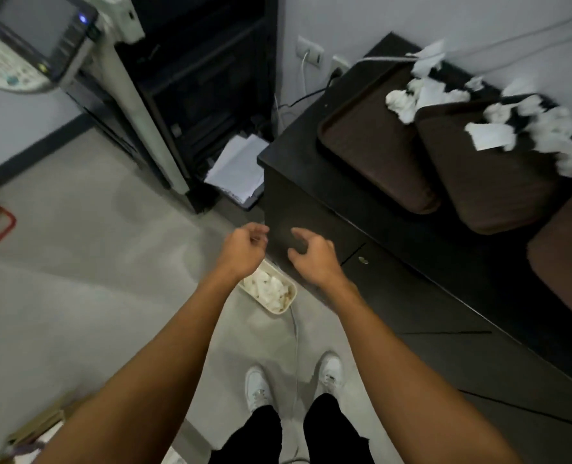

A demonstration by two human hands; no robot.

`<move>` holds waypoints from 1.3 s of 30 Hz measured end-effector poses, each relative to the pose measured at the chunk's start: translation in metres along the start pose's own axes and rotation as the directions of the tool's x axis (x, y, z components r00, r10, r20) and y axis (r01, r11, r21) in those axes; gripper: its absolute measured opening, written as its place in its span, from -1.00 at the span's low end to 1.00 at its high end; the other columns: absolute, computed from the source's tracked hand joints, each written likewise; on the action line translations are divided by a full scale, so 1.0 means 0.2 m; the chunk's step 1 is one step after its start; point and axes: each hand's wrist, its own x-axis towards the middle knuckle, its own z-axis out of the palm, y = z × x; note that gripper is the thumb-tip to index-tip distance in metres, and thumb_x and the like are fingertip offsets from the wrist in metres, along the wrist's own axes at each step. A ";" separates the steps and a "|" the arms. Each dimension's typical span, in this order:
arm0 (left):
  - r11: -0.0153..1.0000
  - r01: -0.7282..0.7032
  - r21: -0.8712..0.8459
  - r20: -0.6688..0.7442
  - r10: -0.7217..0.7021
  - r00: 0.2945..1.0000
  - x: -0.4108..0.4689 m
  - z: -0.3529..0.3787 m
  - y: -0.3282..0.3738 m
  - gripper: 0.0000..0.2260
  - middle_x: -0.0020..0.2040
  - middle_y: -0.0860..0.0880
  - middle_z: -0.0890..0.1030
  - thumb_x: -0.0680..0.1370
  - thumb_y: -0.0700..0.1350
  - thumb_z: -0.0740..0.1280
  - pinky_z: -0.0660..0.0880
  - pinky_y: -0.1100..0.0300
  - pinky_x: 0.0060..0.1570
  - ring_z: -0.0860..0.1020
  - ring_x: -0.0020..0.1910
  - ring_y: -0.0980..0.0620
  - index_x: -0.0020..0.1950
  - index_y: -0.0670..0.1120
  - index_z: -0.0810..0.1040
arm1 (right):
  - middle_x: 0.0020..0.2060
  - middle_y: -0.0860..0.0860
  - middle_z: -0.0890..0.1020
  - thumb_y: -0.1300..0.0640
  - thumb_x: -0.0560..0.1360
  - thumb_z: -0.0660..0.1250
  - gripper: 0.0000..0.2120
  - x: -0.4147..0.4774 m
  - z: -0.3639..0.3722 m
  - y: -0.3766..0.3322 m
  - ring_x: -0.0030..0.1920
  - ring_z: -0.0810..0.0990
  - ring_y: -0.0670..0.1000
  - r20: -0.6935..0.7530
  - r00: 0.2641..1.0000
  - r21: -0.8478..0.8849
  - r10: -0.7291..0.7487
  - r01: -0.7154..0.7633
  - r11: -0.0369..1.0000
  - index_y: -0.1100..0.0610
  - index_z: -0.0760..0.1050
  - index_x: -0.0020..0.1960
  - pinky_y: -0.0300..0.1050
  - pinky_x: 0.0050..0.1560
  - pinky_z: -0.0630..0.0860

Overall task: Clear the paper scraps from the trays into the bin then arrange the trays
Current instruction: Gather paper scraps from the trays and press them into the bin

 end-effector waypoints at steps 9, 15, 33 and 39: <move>0.954 -0.299 -0.022 0.028 0.300 0.954 -0.10 -0.16 0.76 -0.80 -0.01 0.08 0.67 0.61 -0.11 0.36 0.57 0.16 0.11 0.62 0.01 0.13 0.22 0.03 0.63 | 0.29 -0.05 0.64 0.09 0.56 0.43 -0.53 -0.31 -0.65 -0.24 0.33 0.56 -0.06 -0.319 0.941 0.069 -0.111 0.139 0.988 0.03 0.51 0.46 -0.08 0.43 0.45; 0.888 -0.458 -0.040 0.085 0.460 0.884 -0.15 -0.01 1.19 -0.78 0.03 0.08 0.67 0.62 -0.12 0.37 0.43 0.44 -0.03 0.61 0.02 0.20 0.25 0.02 0.63 | 0.29 -0.08 0.63 0.11 0.55 0.44 -0.53 -0.47 -1.04 -0.20 0.34 0.54 -0.11 -0.505 0.858 0.104 -0.092 0.166 0.981 0.01 0.51 0.45 -0.12 0.42 0.45; 0.834 -0.540 -0.115 0.140 0.552 0.822 0.12 0.62 1.95 -0.78 0.02 0.07 0.67 0.60 -0.17 0.39 0.54 0.34 0.05 0.63 0.00 0.15 0.23 -0.01 0.63 | 0.15 -0.05 0.69 0.15 0.51 0.44 -0.56 -0.22 -1.91 0.24 0.06 0.61 -0.12 -0.642 0.767 0.088 -0.004 0.078 0.993 0.06 0.57 0.39 -0.26 0.25 0.48; 0.865 -0.493 -0.092 0.120 0.501 0.857 0.33 0.77 2.05 -0.77 0.03 0.07 0.67 0.60 -0.17 0.37 0.54 0.36 -0.01 0.63 0.00 0.15 0.25 -0.01 0.63 | 0.26 0.06 0.64 0.17 0.51 0.47 -0.50 0.12 -2.07 0.45 0.23 0.60 0.02 -0.564 0.825 0.049 0.011 0.021 0.999 0.14 0.51 0.44 -0.26 0.20 0.42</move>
